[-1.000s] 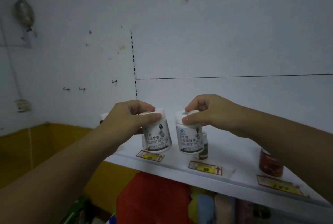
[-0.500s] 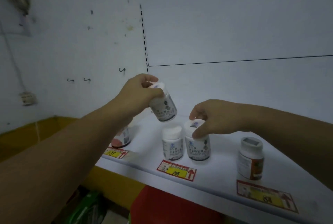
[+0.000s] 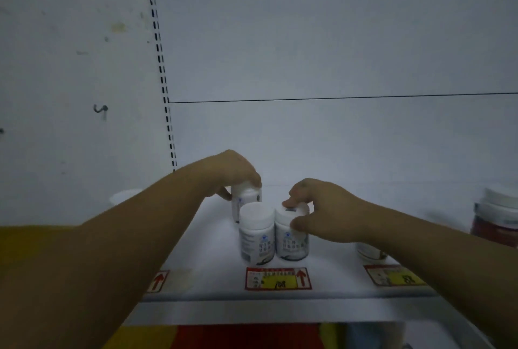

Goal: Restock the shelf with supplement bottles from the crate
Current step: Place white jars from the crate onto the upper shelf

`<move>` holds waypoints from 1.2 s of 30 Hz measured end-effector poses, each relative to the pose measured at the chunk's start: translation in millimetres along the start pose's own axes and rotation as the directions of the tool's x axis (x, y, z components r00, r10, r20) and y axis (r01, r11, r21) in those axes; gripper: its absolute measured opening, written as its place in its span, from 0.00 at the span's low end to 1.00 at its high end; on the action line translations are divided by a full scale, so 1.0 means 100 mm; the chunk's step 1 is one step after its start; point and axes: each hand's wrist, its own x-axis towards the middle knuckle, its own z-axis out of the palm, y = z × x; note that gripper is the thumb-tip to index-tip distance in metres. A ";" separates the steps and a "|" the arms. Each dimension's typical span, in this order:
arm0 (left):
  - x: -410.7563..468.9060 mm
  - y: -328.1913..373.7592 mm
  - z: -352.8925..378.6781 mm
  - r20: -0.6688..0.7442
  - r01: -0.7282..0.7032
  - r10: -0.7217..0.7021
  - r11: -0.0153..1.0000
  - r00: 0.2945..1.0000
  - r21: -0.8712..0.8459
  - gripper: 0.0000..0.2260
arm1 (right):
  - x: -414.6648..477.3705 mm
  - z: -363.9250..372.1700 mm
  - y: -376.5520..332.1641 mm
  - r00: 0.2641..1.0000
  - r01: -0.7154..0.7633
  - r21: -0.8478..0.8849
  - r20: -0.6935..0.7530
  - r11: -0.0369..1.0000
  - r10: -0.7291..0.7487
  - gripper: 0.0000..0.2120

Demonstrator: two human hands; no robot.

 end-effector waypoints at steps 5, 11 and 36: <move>0.06 -0.11 0.17 0.139 0.007 -0.015 0.999 0.990 0.053 0.16 | -0.09 0.08 -0.12 0.998 -0.018 -0.122 -0.064 0.992 0.011 0.20; 0.18 -0.19 0.24 0.130 -0.096 0.085 0.993 0.988 0.075 0.16 | -0.19 0.12 -0.18 0.997 -0.057 -0.149 -0.060 0.987 0.048 0.23; -1.06 2.37 2.64 0.311 -0.665 0.609 0.529 0.730 0.527 0.30 | -3.00 -1.81 1.66 0.927 -0.370 -0.565 -0.170 0.738 0.335 0.30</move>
